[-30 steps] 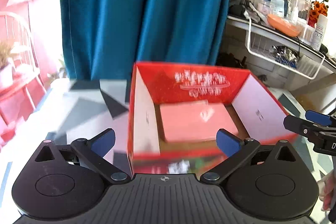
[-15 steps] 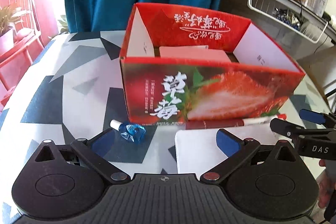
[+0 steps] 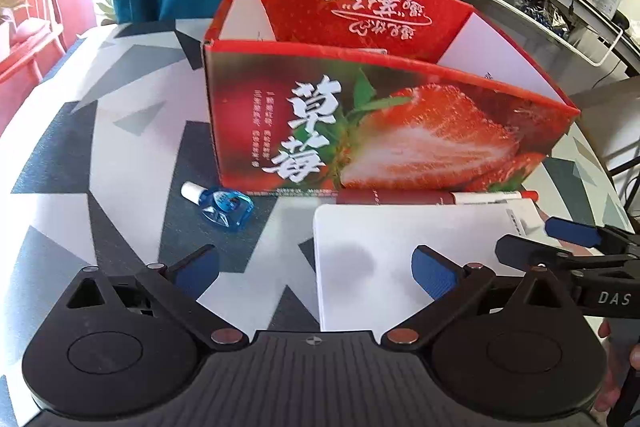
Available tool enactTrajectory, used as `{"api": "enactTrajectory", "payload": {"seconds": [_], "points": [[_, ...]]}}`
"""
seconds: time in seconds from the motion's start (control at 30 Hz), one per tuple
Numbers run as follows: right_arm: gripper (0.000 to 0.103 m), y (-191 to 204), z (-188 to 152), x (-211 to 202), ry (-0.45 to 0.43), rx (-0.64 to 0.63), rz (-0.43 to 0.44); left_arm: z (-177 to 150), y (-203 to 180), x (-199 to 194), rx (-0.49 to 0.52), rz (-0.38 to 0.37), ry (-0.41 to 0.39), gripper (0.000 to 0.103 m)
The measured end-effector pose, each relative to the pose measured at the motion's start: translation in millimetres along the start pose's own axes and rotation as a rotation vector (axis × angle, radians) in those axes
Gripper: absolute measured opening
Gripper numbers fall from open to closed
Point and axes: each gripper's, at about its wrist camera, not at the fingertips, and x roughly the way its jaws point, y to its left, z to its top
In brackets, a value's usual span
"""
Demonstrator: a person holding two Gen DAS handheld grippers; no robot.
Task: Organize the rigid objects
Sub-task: 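Move the left tool back to the white flat case, then close the left tool on the white flat case and lift it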
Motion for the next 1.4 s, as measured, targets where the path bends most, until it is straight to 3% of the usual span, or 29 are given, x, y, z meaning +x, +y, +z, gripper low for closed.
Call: {"api": "enactTrajectory", "payload": {"seconds": [0.37, 0.97, 1.17, 1.4], "points": [[0.086, -4.8, -9.3, 14.7, 0.103, 0.051, 0.079, -5.8, -4.4, 6.5, -0.011, -0.079, 0.033, 0.102], [0.081, -2.7, -11.2, 18.2, 0.108, 0.047, 0.154, -14.2, 2.7, 27.2, -0.101, -0.198, 0.11, 0.092], [0.079, -1.2, -10.5, 18.7, 0.108, 0.036, 0.161, -17.0, -2.1, 31.8, -0.111, -0.265, 0.109, 0.09], [0.074, -1.3, -9.1, 15.0, 0.096, 0.019, 0.15, -17.7, -0.6, 30.9, -0.134, -0.279, 0.099, 0.084]]}}
